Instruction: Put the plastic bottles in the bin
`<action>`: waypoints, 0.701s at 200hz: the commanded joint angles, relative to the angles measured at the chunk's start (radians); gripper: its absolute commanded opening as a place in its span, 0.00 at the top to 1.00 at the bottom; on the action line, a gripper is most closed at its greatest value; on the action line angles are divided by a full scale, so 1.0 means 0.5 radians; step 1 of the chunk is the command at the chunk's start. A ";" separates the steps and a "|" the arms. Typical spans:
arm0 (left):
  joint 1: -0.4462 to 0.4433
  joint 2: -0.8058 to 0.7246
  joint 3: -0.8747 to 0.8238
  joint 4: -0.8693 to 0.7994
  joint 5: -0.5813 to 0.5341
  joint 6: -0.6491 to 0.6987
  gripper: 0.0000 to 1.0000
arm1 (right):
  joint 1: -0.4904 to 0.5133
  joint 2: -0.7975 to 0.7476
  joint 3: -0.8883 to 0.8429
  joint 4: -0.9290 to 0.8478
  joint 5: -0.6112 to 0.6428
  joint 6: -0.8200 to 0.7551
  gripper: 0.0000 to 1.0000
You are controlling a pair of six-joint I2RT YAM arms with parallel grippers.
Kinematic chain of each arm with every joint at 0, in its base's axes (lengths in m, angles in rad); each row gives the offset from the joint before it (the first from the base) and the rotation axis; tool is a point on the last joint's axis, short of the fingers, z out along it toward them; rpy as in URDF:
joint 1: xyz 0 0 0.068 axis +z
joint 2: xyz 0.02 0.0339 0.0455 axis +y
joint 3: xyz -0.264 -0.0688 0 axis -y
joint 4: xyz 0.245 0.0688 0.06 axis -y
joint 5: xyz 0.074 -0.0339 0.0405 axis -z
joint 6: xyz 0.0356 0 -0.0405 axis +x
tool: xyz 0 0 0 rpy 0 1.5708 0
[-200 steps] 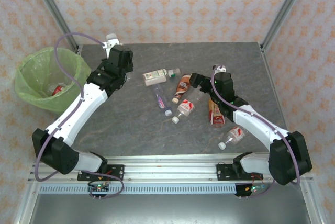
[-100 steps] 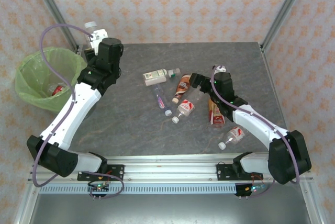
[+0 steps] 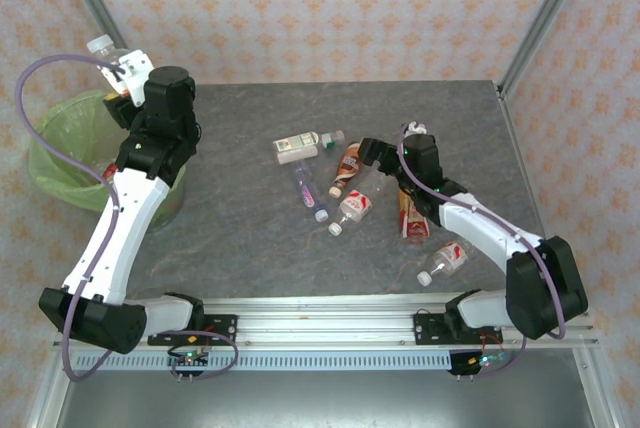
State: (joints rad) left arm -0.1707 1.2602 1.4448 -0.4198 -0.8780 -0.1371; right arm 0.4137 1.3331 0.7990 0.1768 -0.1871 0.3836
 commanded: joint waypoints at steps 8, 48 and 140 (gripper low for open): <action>0.102 0.010 -0.020 0.005 -0.210 -0.111 0.45 | 0.013 0.043 0.080 0.071 -0.036 0.025 0.01; 0.304 0.004 -0.074 -0.049 -0.022 -0.288 0.44 | 0.013 0.046 0.083 0.063 -0.029 0.015 0.01; 0.445 0.106 -0.083 -0.169 0.007 -0.437 0.40 | 0.011 0.049 0.087 0.056 -0.031 0.021 0.01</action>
State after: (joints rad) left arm 0.0315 1.3109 1.4052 -0.4683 -0.8646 -0.2993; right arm 0.4137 1.3533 0.8082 0.1806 -0.2020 0.3859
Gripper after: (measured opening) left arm 0.642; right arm 0.992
